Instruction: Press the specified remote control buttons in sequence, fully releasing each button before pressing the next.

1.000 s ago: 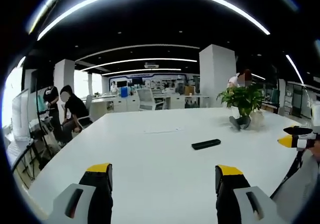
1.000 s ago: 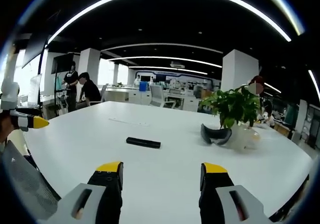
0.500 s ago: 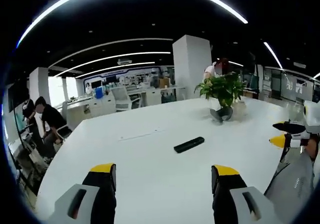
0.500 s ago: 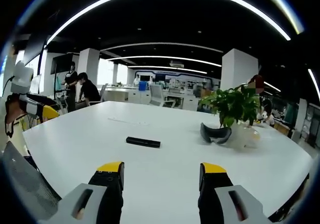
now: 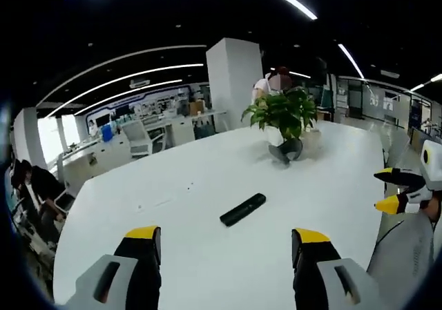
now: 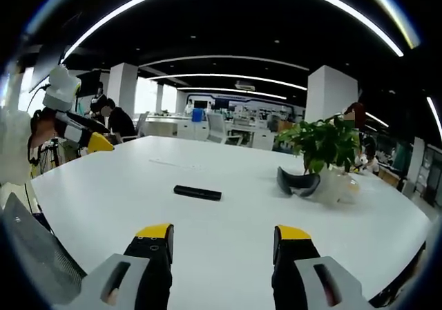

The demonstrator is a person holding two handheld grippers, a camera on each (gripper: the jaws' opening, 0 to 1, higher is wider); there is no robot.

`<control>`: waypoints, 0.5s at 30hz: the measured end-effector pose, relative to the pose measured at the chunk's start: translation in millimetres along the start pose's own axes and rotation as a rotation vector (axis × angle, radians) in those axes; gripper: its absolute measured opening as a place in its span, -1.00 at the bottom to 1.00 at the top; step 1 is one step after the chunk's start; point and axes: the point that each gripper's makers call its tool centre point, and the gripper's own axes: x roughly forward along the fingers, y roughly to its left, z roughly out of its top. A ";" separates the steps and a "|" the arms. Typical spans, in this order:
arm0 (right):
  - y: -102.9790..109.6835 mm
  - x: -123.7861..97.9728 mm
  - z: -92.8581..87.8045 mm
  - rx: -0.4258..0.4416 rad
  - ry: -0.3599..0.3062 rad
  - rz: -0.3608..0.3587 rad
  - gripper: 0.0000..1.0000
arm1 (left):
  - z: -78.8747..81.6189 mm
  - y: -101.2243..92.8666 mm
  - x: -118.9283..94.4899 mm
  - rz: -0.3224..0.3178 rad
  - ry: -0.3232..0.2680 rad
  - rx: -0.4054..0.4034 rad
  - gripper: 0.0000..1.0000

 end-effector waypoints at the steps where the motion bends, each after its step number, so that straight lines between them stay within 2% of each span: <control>1: 0.1 0.1 -0.4 -0.001 0.002 0.000 0.13 | 2.7 0.3 5.0 -0.010 0.001 0.008 0.61; 9: 1.7 1.4 -3.4 -0.010 0.020 0.003 0.11 | 24.5 -12.3 41.3 -0.135 0.033 0.080 0.59; 15: 0.4 1.9 -5.1 -0.008 0.026 0.000 0.09 | 23.9 -15.6 65.3 -0.195 0.092 0.143 0.53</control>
